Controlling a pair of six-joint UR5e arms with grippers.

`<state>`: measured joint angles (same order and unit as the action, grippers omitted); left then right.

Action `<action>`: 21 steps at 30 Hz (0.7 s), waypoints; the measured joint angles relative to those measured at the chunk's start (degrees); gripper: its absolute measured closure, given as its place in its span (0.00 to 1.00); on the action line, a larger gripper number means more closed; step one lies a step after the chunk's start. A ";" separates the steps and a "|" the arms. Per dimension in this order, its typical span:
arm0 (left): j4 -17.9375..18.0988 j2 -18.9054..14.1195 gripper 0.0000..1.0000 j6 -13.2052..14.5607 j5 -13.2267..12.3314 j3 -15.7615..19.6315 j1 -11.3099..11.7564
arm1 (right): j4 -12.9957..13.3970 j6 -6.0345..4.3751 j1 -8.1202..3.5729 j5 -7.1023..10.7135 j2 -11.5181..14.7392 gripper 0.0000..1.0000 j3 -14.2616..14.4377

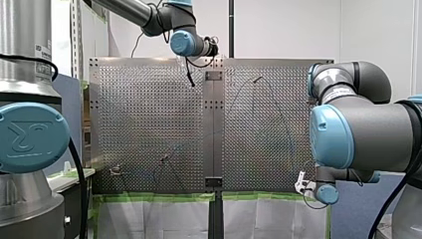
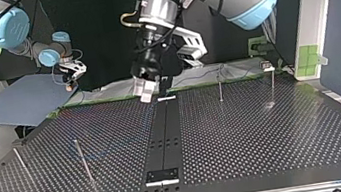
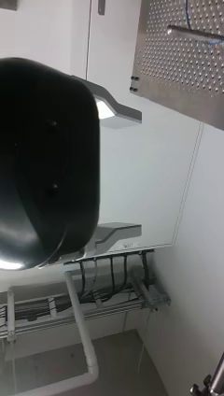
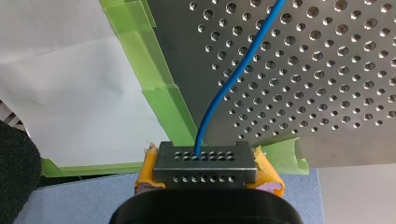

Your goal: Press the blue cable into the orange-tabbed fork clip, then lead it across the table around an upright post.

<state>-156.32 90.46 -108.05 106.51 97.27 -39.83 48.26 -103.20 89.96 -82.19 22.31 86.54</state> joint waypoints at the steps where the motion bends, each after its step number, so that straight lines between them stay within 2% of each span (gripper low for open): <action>1: 0.49 0.00 0.00 -0.02 0.02 0.50 -0.03 | 0.00 0.00 0.00 0.00 0.00 1.00 0.00; 12: 6.04 0.05 0.00 -0.13 0.05 6.06 -0.16 | 0.00 0.02 0.06 0.00 0.02 1.00 0.00; 21: 7.33 0.09 0.00 -0.34 0.08 9.95 -0.25 | 0.00 0.00 0.08 0.05 0.01 1.00 0.00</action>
<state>-148.99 90.55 -108.39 106.59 107.21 -40.08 48.26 -103.20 90.04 -82.13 22.31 86.54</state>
